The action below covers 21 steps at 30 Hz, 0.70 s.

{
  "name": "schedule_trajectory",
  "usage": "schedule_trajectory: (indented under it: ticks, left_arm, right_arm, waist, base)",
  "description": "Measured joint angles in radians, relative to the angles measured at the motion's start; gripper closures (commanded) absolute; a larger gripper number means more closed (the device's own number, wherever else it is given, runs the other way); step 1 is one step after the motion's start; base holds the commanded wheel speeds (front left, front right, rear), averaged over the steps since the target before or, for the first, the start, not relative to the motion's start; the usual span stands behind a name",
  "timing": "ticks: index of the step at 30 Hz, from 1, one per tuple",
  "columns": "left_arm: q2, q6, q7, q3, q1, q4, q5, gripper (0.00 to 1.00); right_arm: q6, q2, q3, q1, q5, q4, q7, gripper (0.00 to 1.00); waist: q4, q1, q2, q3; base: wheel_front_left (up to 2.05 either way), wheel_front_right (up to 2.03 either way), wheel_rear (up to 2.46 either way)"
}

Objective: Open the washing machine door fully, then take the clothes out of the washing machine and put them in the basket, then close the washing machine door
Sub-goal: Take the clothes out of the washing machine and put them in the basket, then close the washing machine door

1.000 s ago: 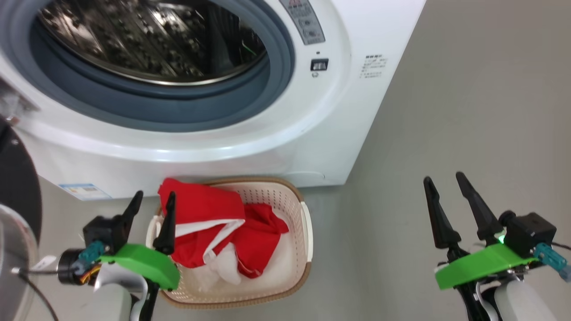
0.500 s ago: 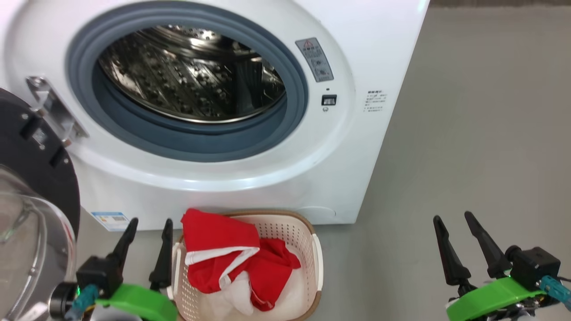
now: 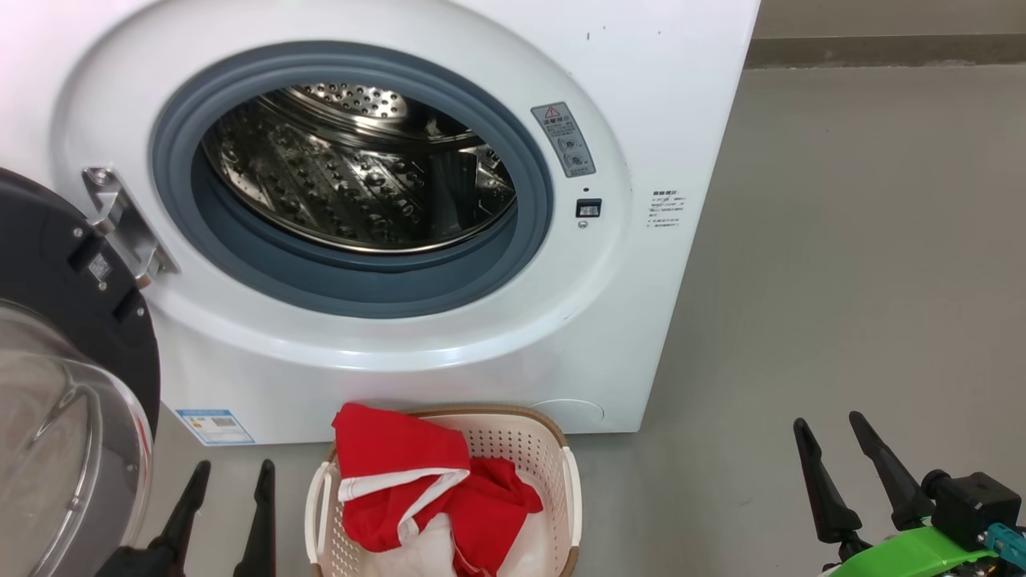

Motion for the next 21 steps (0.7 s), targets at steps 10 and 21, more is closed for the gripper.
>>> schedule_trajectory:
  ticks: [10, 21]
  left_arm:
    - [-0.004, 0.000, 0.000, 0.021, 0.037, -0.049, 0.000, 0.00]
    - [-0.005, 0.000, 0.000, 0.018, 0.037, -0.060, 0.000, 0.00]
  right_arm:
    - [0.000, 0.000, -0.010, 0.020, 0.000, -0.009, 0.000, 0.00]
    - [0.000, 0.004, -0.018, 0.019, 0.000, -0.010, 0.000, 0.00]
  waist:
    - [-0.008, 0.0000, 0.0000, 0.006]
    - [-0.014, 0.0000, 0.0000, 0.016]
  base:
    - [0.00, 0.00, 0.00]
    - [-0.19, 0.19, 0.00]
